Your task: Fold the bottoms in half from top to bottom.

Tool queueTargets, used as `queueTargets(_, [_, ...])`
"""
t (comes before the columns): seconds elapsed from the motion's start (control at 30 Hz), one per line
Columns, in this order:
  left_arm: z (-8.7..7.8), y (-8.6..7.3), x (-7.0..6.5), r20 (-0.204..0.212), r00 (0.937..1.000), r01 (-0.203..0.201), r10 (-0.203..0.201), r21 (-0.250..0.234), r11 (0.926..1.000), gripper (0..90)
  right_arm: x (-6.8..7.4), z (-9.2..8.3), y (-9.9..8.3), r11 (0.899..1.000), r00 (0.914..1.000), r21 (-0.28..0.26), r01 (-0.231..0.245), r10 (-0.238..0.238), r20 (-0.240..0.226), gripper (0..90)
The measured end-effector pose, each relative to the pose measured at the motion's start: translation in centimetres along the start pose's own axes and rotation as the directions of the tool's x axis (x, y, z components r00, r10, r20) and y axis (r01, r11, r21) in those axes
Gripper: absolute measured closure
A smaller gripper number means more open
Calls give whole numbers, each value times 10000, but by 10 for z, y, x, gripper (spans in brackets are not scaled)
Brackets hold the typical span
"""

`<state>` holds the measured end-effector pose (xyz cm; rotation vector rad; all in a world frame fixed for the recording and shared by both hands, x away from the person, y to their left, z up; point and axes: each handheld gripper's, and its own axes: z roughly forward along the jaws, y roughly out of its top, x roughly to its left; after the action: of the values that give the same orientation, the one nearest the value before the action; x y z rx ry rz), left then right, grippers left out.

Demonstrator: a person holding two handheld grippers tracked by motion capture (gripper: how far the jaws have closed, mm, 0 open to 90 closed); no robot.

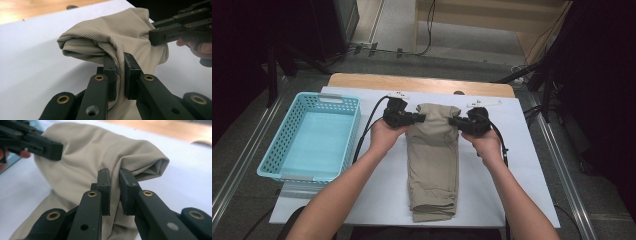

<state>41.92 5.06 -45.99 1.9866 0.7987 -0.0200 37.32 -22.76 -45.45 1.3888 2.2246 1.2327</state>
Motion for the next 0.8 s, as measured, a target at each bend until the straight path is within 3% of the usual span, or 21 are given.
queueTargets(0.17, [-10, -26, -23, 222, 9997, 88, -103, 688, 9976, 825, 12, -11, -27, 9995, 9986, 301, 108, -93, -518, 776])
queueTargets(0.27, [-18, -47, -40, 236, 9992, -364, 337, 1299, 9909, 819, 22, -19, -42, 9981, 9962, 609, 101, -48, -872, 773])
queueTargets(0.37, [-21, -61, -45, 317, 9994, -205, 160, 1502, 9884, 809, 32, -21, -57, 9949, 9946, 928, 390, -297, -992, 762])
queueTargets(0.43, [-20, -67, -44, 181, 9998, -123, 91, 1840, 9828, 755, 36, -17, -69, 9906, 9924, 1216, 623, -485, -1128, 689])
queueTargets(0.5, [-24, -69, -41, 277, 9994, 151, -212, 2069, 9783, 624, 38, -16, -75, 9804, 9903, 1756, 895, -688, -1206, 645])
queueTargets(0.53, [-27, -69, -41, 266, 9995, 138, -196, 2025, 9792, 559, 38, -20, -75, 9794, 9898, 1709, 1073, -890, -1112, 630])
queueTargets(0.67, [-37, -59, -40, -448, 9981, -352, 422, 1455, 9887, 487, 30, -36, -68, 9871, 9916, 1079, 1186, -1121, -650, 553])
queueTargets(0.8, [-24, -44, -29, -675, 9967, -377, 453, 1105, 9932, 476, 17, -29, -61, 9935, 9936, 356, 1078, -1065, -368, 481])
